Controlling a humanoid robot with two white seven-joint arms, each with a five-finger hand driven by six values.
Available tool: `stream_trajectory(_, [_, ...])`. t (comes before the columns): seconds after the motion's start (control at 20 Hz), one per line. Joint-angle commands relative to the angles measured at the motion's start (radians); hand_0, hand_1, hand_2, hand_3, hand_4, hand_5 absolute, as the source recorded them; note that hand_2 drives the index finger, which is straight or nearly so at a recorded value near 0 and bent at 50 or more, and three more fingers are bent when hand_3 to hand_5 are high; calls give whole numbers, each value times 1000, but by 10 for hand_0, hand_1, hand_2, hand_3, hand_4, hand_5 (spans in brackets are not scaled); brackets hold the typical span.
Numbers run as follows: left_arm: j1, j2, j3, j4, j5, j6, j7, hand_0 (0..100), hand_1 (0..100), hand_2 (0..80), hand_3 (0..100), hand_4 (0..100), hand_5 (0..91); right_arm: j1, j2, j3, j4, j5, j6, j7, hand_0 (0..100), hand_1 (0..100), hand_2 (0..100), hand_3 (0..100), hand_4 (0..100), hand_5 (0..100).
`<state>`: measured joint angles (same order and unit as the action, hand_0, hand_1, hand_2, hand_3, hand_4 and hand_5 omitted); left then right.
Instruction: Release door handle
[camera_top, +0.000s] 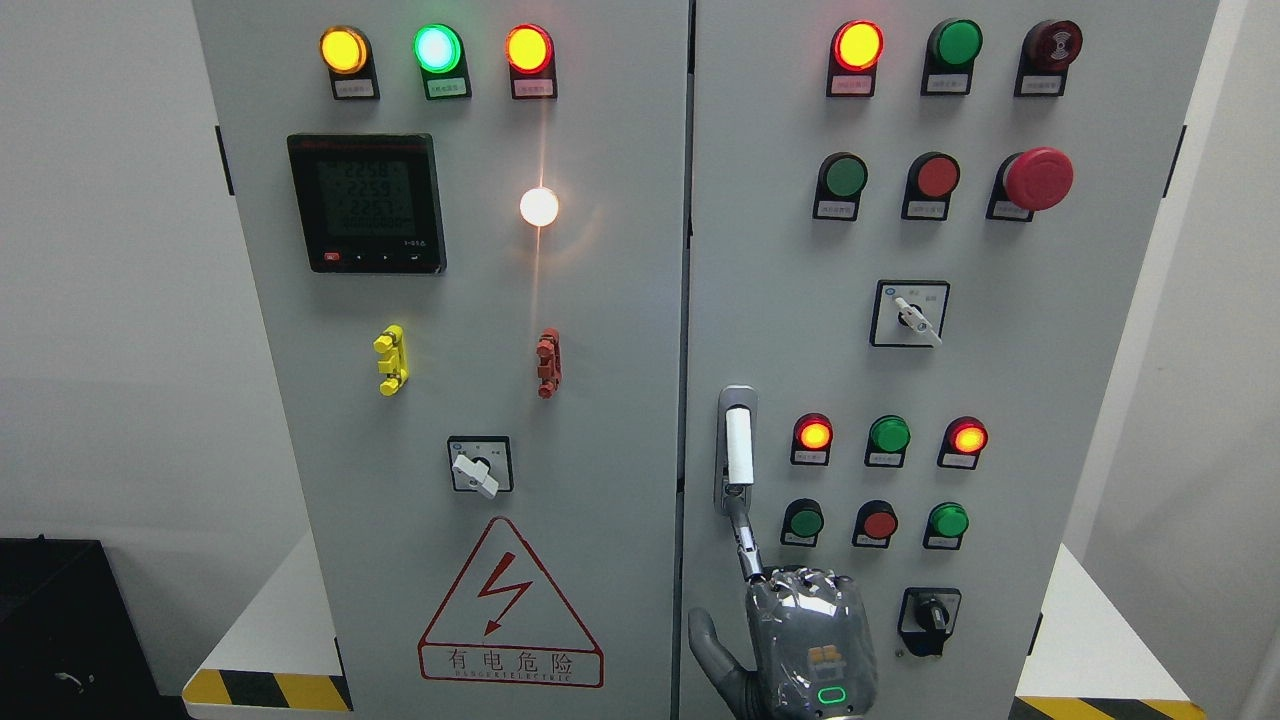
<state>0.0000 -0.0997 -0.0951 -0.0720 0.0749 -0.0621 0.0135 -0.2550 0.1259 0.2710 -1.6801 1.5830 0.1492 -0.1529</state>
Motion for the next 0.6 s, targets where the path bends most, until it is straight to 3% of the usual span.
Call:
stream_trajectory(0.0, [17, 0, 0, 1, 0, -1, 0, 120, 556, 0, 0, 0, 0, 0, 0, -1, 5, 0, 1, -1, 429, 268, 116, 1000, 1000, 1000])
stream_trajectory(0.55, [17, 0, 0, 0, -1, -1, 0, 120, 556, 0, 0, 0, 0, -1, -2, 1, -3, 0, 1, -2, 428, 268, 120, 1000, 1000, 1000])
